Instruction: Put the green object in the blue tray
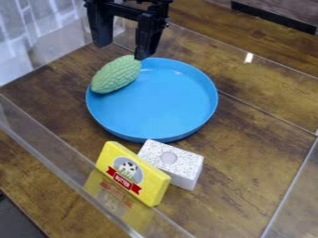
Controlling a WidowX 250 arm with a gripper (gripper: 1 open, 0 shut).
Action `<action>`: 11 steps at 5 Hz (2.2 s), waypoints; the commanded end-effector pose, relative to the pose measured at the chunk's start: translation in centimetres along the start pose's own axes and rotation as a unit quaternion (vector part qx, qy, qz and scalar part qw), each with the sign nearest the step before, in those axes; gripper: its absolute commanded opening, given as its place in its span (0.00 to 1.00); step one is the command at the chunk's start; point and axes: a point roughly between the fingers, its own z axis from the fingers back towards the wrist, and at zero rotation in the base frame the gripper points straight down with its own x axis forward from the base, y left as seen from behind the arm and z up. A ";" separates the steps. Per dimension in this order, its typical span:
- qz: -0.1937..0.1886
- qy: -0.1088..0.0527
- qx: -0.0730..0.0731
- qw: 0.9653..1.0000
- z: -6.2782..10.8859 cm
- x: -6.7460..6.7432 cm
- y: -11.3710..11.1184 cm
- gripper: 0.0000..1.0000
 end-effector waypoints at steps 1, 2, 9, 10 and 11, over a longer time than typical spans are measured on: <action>-0.009 0.004 0.000 1.000 -1.0 0.3 0.2 1.00; -0.019 0.008 0.001 1.000 -2.0 0.7 0.5 1.00; -0.088 -0.023 0.018 0.996 -6.2 3.3 2.9 1.00; -0.095 -0.028 0.020 0.995 -6.7 3.7 3.0 1.00; -0.103 -0.033 0.021 0.994 -7.0 3.9 3.1 1.00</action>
